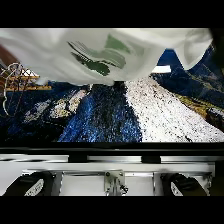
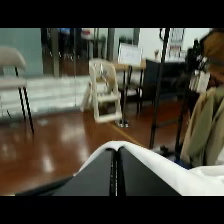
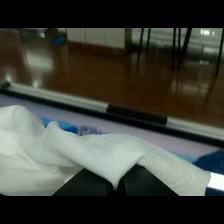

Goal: Fold the shirts.

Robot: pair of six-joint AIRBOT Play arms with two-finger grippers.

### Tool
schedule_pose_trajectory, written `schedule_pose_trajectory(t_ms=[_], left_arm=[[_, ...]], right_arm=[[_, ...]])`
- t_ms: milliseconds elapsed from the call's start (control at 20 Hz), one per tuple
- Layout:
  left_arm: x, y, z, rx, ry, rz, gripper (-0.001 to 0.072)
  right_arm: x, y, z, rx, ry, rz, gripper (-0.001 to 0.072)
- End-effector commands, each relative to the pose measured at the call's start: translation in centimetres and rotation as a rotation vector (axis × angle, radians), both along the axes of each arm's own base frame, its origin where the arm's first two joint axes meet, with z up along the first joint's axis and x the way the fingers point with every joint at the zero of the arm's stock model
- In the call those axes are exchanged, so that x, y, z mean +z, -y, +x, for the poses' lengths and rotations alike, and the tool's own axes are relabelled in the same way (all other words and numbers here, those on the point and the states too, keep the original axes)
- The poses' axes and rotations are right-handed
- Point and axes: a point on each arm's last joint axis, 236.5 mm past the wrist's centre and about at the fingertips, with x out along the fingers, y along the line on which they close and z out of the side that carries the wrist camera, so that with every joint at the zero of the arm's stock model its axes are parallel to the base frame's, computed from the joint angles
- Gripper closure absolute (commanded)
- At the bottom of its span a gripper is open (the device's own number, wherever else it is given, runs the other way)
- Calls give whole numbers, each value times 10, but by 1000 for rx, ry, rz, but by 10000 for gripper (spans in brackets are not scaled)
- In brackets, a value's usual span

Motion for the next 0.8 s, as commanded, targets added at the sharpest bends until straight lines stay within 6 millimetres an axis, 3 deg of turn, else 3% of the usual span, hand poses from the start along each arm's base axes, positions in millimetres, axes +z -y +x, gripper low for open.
schedule_pose_trajectory(t_ms=[0, 50, 150, 250, 350, 450, 550, 650, 750], left_arm=[[40, -23, -56, 89, 115, -41, 681], [37, -31, -52, 127, 94, -43, 681], [29, -51, -36, 234, 64, -24, 681], [17, -69, -9, 337, 32, 29, 681], [-15, -75, 33, 377, -84, 93, 681], [-70, -70, 83, 352, -277, 159, 681], [-142, -66, 134, 325, -492, 224, 681], [-218, -64, 180, 299, -688, 269, 681], [-296, -60, 219, 266, -864, 294, 681]], right_arm=[[49, 9, -59, 10, 124, 90, 642], [42, 10, -61, 5, 93, 84, 642], [1, 11, -54, -12, -90, 84, 642], [-68, 13, -45, -46, -385, 46, 642], [-144, 12, -42, -68, -701, 11, 642], [-213, 10, -33, -85, -927, -31, 642], [-277, 7, -11, -103, -1054, -44, 642], [-336, 3, 26, -133, -1086, -24, 642], [-379, -2, 69, -175, -1071, 33, 642]])
